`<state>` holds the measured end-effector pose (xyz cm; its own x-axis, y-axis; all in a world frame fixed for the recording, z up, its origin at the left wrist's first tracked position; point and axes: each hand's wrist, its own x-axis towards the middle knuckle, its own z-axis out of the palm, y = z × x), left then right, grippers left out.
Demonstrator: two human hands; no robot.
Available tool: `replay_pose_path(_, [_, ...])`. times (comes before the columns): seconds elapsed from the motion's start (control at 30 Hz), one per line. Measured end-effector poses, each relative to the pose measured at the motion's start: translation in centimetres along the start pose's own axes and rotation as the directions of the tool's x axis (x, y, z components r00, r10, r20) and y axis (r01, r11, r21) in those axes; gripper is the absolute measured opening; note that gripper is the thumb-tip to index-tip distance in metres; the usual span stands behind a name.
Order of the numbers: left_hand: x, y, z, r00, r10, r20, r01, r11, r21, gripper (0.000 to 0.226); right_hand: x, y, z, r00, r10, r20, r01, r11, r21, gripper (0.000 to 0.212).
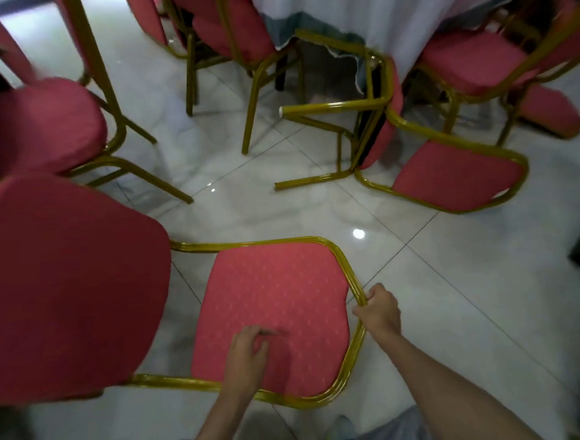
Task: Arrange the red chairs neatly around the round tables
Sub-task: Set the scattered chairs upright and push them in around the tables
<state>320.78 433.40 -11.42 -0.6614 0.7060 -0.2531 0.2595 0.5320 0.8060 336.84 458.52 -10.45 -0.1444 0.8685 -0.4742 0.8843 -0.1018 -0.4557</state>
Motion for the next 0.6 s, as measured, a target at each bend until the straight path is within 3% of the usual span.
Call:
replay_pose_path(0.13, [-2.3, 7.7, -4.7, 0.999, 0.014, 0.039, -0.015, 0.999, 0.04, 0.035, -5.4, -4.8, -6.1, 0.998, -0.021, 0.058, 0.025, 0.998, -0.062, 0.096])
replay_pose_path(0.17, [-3.3, 9.4, -5.9, 0.999, 0.009, 0.046, -0.011, 0.999, 0.051, 0.04, -7.0, -6.2, -7.7, 0.996, -0.02, 0.093, 0.031, 0.992, -0.118, 0.097])
replay_pose_path(0.2, [-4.4, 11.0, -7.3, 0.999, 0.01, 0.045, -0.013, 0.998, 0.059, 0.044, -8.6, -7.4, -9.0, 0.993, -0.03, 0.119, 0.048, 0.987, -0.154, 0.085])
replay_pose_path(0.3, [-7.1, 15.7, -12.1, 0.995, 0.037, 0.094, -0.05, 0.989, 0.137, 0.029, -13.2, -10.9, -13.2, 0.993, -0.042, 0.113, 0.063, 0.98, -0.189, 0.017])
replay_pose_path(0.33, [-7.9, 17.4, -13.6, 0.993, 0.046, 0.112, -0.063, 0.986, 0.153, 0.025, -14.7, -12.0, -14.4, 0.992, -0.041, 0.118, 0.063, 0.981, -0.186, 0.01])
replay_pose_path(0.47, [-10.5, 22.9, -19.6, 0.981, 0.07, 0.183, -0.103, 0.979, 0.177, 0.025, -20.8, -16.6, -18.3, 0.986, -0.049, 0.158, 0.08, 0.979, -0.19, 0.018])
replay_pose_path(0.6, [-11.6, 25.9, -23.4, 0.992, 0.068, 0.11, -0.082, 0.988, 0.128, 0.022, -25.0, -20.3, -19.6, 0.975, -0.071, 0.212, 0.11, 0.979, -0.174, 0.033])
